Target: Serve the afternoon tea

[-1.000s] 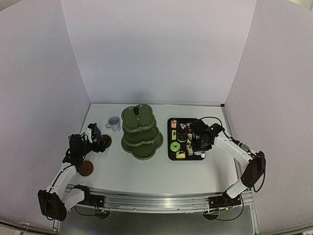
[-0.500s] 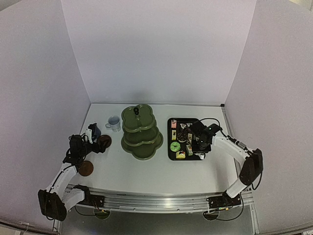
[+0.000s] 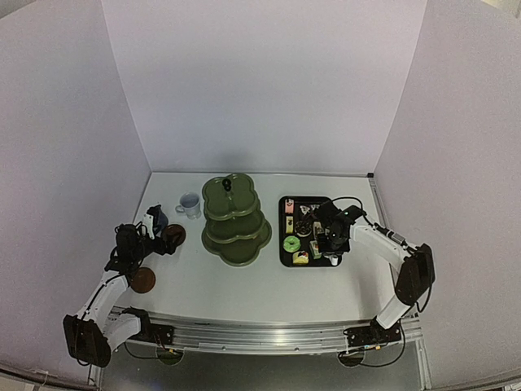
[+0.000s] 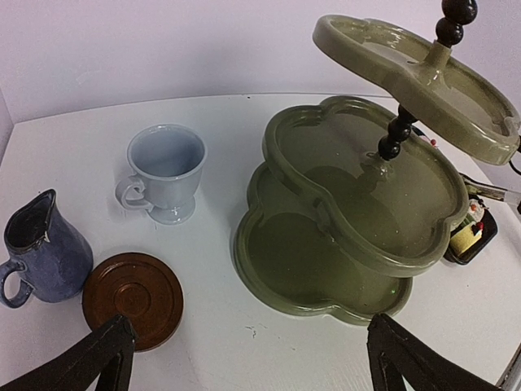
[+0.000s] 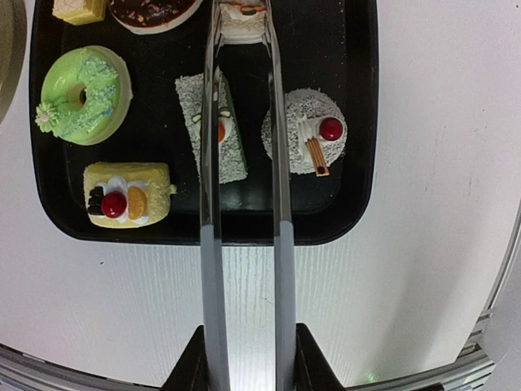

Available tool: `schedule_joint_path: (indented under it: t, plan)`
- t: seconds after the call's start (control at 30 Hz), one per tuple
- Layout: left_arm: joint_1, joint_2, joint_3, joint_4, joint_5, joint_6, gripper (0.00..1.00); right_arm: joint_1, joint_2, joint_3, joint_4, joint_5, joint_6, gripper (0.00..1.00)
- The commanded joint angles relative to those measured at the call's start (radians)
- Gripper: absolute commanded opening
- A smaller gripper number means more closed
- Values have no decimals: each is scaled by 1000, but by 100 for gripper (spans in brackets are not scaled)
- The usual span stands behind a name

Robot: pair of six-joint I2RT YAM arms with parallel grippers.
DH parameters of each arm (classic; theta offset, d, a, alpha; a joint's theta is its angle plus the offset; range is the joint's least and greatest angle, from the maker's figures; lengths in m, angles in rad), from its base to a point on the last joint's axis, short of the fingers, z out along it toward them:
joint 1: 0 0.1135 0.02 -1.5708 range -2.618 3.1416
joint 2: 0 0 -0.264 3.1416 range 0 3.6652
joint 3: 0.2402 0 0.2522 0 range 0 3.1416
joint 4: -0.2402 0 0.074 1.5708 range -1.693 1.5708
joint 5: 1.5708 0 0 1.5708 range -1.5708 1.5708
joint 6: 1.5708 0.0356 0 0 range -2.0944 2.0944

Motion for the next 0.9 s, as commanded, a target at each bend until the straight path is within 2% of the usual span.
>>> schedule_joint_path:
  t: [0.0,0.37,0.53,0.67,0.87]
  plan:
    - [-2,4,9,4,14,20,100,-11,-22,17,-11,53,0,8]
    - [-1,24,-7,52,0,-28,100,-11,-69,149,-145,212,-88,0]
    - [-1,28,-63,119,-24,-109,100,15,-109,187,-72,132,-205,0]
    - [5,24,-100,147,-28,-138,100,87,-125,175,-28,78,-272,0]
    - [74,11,-138,187,-47,-181,100,170,-121,115,29,-12,-270,0]
